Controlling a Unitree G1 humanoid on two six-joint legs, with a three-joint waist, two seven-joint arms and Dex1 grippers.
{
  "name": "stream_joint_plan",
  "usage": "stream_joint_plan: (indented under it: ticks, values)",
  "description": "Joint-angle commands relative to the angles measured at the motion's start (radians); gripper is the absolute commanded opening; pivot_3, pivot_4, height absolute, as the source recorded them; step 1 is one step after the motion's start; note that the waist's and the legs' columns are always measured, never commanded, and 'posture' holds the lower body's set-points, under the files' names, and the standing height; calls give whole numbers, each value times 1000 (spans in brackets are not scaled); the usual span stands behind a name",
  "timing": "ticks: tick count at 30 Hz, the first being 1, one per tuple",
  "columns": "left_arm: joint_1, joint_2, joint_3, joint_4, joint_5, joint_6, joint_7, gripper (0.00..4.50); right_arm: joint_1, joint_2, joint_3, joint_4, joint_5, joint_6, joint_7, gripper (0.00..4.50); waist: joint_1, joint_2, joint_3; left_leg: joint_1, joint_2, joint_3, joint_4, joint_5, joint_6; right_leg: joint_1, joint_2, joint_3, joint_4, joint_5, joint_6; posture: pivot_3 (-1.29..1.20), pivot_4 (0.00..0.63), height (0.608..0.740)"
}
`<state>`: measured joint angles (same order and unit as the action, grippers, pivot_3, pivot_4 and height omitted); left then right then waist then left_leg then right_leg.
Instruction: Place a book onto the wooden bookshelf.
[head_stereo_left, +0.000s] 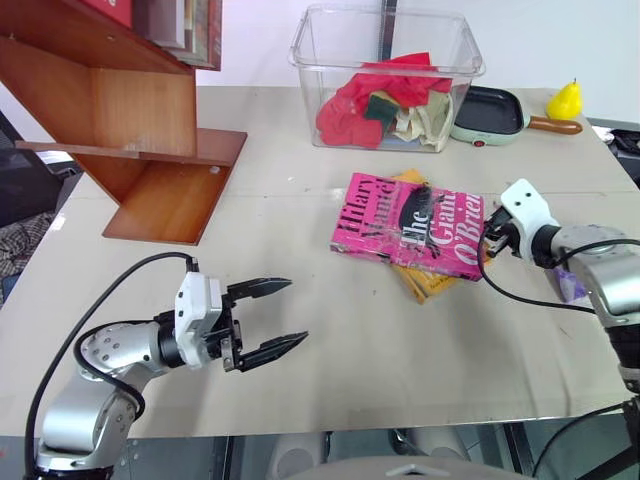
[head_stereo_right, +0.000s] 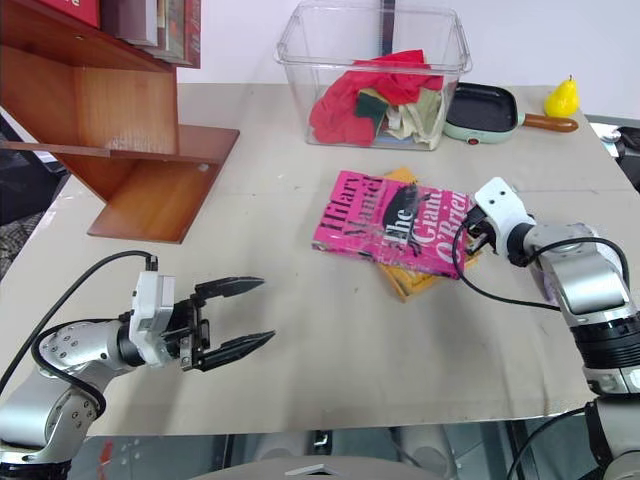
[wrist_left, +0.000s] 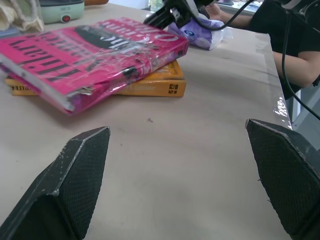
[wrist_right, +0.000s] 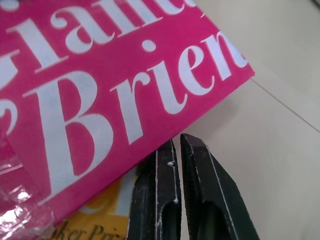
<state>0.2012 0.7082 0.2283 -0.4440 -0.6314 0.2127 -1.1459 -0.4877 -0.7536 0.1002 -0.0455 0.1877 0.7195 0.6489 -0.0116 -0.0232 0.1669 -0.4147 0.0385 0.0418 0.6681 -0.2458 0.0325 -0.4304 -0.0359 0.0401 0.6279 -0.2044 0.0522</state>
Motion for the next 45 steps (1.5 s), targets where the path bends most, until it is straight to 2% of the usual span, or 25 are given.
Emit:
stream_joint_plan:
  ticks: [1, 7, 11, 14, 16, 19, 22, 24, 26, 27, 28, 30, 34, 38, 45]
  values:
    - [2, 7, 25, -38, -11, -15, 7, 4500, -23, 22, -3, -36, -7, 17, -5, 48, -2, 0, 0, 0, 0, 0, 0, 0, 0, 0, 0, 0, 0, 0, 0, 0, 150, 740]
    - [-37, 16, 3, -63, -24, 25, 38, 4500, -20, 59, -11, -52, -23, 2, -15, 48, -3, 0, 0, 1, 0, 0, 0, 0, 0, 0, 1, 0, 2, 0, 0, 0, 150, 740]
    - [-58, 14, -16, -80, -26, 57, 56, 4500, 35, 65, -67, -97, -15, -35, -32, 48, -1, 0, 0, 0, 0, 0, 0, 0, 0, 0, 1, 0, 2, 0, 0, 0, 150, 740]
    - [-67, 1, -38, -91, -18, 85, 92, 4500, 136, 17, -99, -129, -52, -160, -24, 48, 5, 0, 0, 0, 0, -1, 0, 0, 0, 0, 1, 0, 2, 0, 0, 0, 150, 740]
    - [-76, -23, -57, -97, -16, 118, 156, 4500, 243, -18, -179, -154, -5, -264, 50, 48, 9, 0, 0, 0, 0, -1, 0, 0, 0, 0, 0, 0, 2, 0, 0, 0, 150, 740]
    - [-81, -54, -81, -120, -44, 203, 243, 4500, 413, -37, -326, -217, 91, -344, 144, 799, 15, 0, 0, 0, -1, 0, 0, 0, 0, 0, 0, 1, 1, 0, 1, 0, 150, 740]
    - [-87, -113, -101, -162, -189, 386, 401, 4500, 614, -27, -508, -333, 233, -386, 267, 2193, 14, 0, -1, 1, 0, -1, 0, 0, 0, 1, 1, 0, 2, 1, 1, 0, 150, 740]
    - [-95, -130, -95, -172, -297, 484, 475, 4500, 701, -31, -576, -398, 305, -380, 324, 3093, 9, 0, -1, 2, 1, -2, 0, 0, 0, 1, 1, 0, 4, 2, 4, 0, 150, 740]
    - [-117, -152, -84, -148, -456, 597, 584, 4500, 789, -34, -659, -485, 411, -330, 369, 4009, -1, -1, -2, 4, 1, -2, 1, 0, 0, 2, 1, 1, 6, -1, 5, 0, 150, 740]
    - [-135, -166, -83, -110, -584, 657, 692, 4500, 844, -28, -710, -544, 469, -320, 399, 4440, -2, -1, -2, 5, 1, -3, 2, 0, 0, 2, 1, 1, 9, -2, 5, 0, 150, 740]
    - [-155, -172, -86, -69, -695, 709, 786, 4500, 886, -18, -753, -599, 515, -321, 416, 4483, 1, 0, 0, 7, 1, -4, 2, 0, 0, 3, 1, 1, 10, -2, 5, 0, 150, 740]
    - [-179, -182, -103, -17, -830, 762, 911, 4500, 939, -7, -804, -669, 602, -315, 432, 4483, 1, 0, -1, 19, 3, -8, 0, 0, 0, 13, 1, 2, 12, -3, 5, 0, 150, 740]
    - [-235, -241, -140, 98, -1085, 736, 1202, 4500, 1008, 19, -862, -763, 684, -324, 413, 4483, -1, -5, -2, 26, 3, -11, 0, 0, 0, 19, 1, 2, 12, -3, 4, 0, 150, 740]
    - [-277, -294, -163, 191, -1214, 686, 1392, 4500, 1055, 27, -916, -814, 746, -319, 372, 4483, 0, -5, -3, 25, 1, -10, 1, 0, 0, 19, -1, 3, 10, -3, 4, 0, 150, 740]
    - [-347, -414, -185, 292, -1341, 604, 1585, 4500, 1103, 39, -933, -837, 735, -338, 353, 4483, 14, -5, -3, 19, -1, -10, 0, 0, 0, 18, -1, 2, 3, -1, 0, 0, 150, 740]
